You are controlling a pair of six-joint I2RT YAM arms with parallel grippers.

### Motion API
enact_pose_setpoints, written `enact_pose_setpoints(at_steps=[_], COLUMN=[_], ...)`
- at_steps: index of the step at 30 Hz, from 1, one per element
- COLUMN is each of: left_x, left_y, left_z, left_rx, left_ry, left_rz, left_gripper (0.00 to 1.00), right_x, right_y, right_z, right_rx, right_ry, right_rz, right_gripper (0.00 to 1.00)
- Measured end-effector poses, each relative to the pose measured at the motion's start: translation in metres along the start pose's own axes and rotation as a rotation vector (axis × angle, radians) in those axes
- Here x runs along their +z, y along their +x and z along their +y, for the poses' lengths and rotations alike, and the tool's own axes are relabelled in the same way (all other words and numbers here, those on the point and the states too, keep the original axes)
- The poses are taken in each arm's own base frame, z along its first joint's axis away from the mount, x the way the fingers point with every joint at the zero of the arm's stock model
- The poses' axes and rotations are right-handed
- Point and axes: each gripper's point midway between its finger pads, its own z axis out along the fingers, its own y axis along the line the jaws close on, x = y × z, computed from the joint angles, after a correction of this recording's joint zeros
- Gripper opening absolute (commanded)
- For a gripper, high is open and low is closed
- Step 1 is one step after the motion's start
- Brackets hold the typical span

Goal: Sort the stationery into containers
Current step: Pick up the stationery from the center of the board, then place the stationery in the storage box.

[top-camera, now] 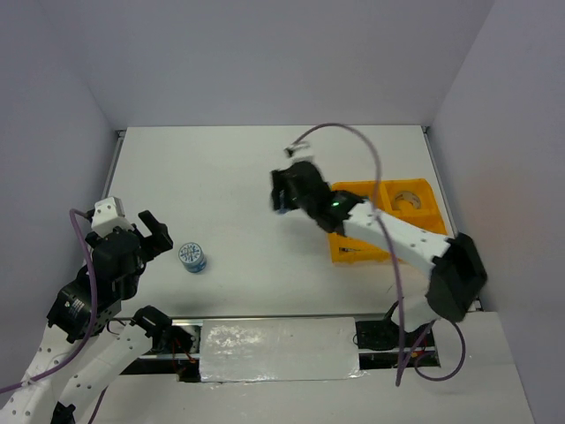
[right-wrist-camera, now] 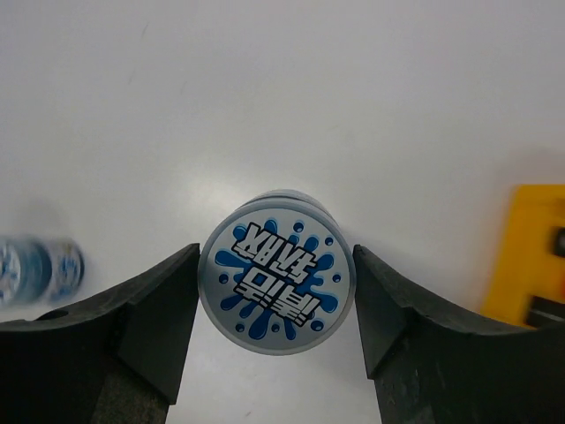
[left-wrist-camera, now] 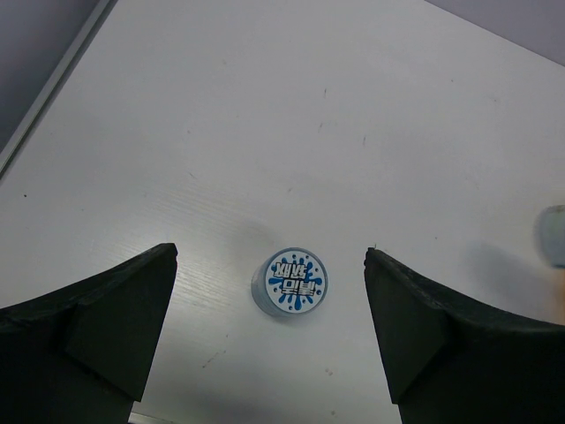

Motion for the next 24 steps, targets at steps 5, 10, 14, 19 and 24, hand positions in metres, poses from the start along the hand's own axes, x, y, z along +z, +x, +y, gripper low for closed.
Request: enact_pose_setpoints(at_steps=[5,10,14,19,24], left_x=[0.000,0.000,0.000,0.001,0.001], left_y=[0.000,0.000,0.000,0.001,0.001], left_z=[-0.001,-0.003,-0.006,-0.006,-0.007], left_rx=[0.000,-0.001,0.000,0.016,0.018], left_ry=[0.005,0.018,0.027,0.029,0.033], left_rz=[0.002,0.003,0.005,0.012,0.010], left_gripper=[0.99,0.99,0.99,0.99,0.99], right_x=[-0.081,-0.173,-0.204,-0.214,-0.203], right_y=[-0.052,0.030,0.074,0.081,0.086], right_z=[-0.183,-0.315,-0.340,-0.355,-0.357], right_rx=[0.426,0.699,0.774,0.805,0.802], right_ry=[0.405,0.908,1.064,1.144,1.138], right_rz=[-0.275,-0.383,-0.373,-0.366,-0.330], right_gripper=[0.00,0.00,0.00,0.00,0.00])
